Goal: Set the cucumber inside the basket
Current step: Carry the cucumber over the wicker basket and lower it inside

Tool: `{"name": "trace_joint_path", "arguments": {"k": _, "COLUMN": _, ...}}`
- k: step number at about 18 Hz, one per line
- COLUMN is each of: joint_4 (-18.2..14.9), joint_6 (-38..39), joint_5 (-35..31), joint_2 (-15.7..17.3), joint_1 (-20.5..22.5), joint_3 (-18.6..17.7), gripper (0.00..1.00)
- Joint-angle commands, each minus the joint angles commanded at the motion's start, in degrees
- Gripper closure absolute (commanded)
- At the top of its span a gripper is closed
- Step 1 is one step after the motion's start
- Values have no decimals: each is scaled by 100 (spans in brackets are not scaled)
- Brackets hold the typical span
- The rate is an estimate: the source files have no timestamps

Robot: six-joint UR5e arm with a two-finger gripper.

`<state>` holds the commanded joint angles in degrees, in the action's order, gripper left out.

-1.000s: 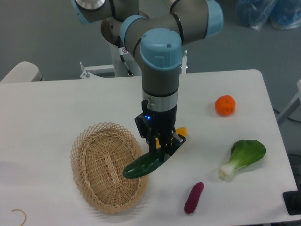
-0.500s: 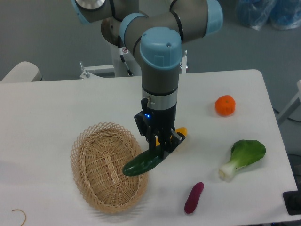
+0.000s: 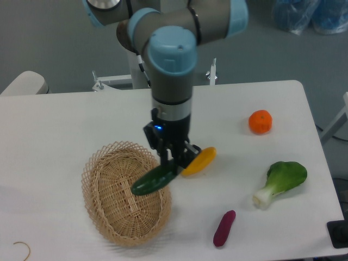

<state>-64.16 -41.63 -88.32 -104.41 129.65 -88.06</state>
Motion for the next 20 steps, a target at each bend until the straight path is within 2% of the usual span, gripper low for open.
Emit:
{"name": "trace_joint_path", "arguments": {"k": 3, "joint_4": 9, "joint_6": 1084, "joint_5": -307, "joint_2": -202, "joint_1": -325, "joint_3": -44, "gripper": 74}}
{"name": "trace_joint_path", "arguments": {"k": 7, "joint_4": 62, "joint_6": 1718, "joint_5": -545, "joint_2": -448, "joint_1": -537, "joint_3": -228, "gripper": 74}}
{"name": "trace_joint_path", "arguments": {"k": 10, "joint_4": 132, "joint_6": 2009, "joint_5": -668, "joint_2": -641, "joint_1": -599, "joint_3": -386, "gripper": 73}}
{"name": "trace_joint_path", "arguments": {"k": 15, "joint_4": 773, "joint_6": 2115, "joint_5": -1037, "joint_2": -1010, "joint_1": -827, "joint_3": -659, "gripper": 73}}
{"name": "trace_joint_path", "arguments": {"k": 20, "joint_4": 835, "joint_6": 2229, "joint_5": -1126, "joint_2": -1213, "joint_1": -1003, "joint_3": -668, "gripper": 72}}
